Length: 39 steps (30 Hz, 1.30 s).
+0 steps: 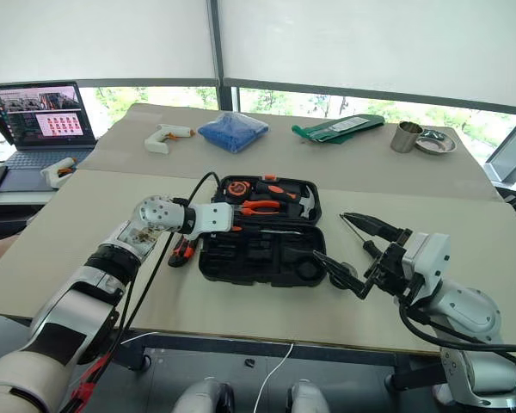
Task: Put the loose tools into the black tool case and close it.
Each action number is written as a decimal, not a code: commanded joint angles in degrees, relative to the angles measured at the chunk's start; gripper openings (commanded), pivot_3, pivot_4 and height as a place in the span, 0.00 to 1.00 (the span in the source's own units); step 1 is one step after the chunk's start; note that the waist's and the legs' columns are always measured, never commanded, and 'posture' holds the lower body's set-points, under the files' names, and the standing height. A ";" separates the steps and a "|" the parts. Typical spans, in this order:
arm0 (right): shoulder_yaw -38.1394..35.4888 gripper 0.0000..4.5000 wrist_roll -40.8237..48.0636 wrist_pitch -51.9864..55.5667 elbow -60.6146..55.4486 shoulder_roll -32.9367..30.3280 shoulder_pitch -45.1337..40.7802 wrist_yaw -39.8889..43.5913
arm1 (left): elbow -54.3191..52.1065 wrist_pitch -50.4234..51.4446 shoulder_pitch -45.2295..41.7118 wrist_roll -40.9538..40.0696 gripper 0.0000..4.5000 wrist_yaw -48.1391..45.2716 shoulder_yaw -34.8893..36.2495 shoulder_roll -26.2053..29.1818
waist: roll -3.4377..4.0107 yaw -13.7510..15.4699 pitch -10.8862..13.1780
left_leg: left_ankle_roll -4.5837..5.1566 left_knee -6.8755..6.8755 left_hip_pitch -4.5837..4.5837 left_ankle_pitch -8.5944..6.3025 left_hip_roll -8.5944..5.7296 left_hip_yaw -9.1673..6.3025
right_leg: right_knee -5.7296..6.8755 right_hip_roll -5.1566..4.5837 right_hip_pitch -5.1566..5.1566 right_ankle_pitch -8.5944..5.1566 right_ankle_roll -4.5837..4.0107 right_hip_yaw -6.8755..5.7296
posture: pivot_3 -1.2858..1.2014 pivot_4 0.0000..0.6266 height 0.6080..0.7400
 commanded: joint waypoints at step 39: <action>0.11 1.00 0.81 1.72 -1.11 0.96 0.23 1.33 | -9.65 20.02 5.67 -11.73 0.23 2.13 12.49 -6.14 | 0.00 -0.09 0.00 | 0.03 0.09 0.12 -0.01 -0.04 -0.01 | 0.15 0.03 0.07 0.04 -0.02 0.08 | 0.52 0.24 0.99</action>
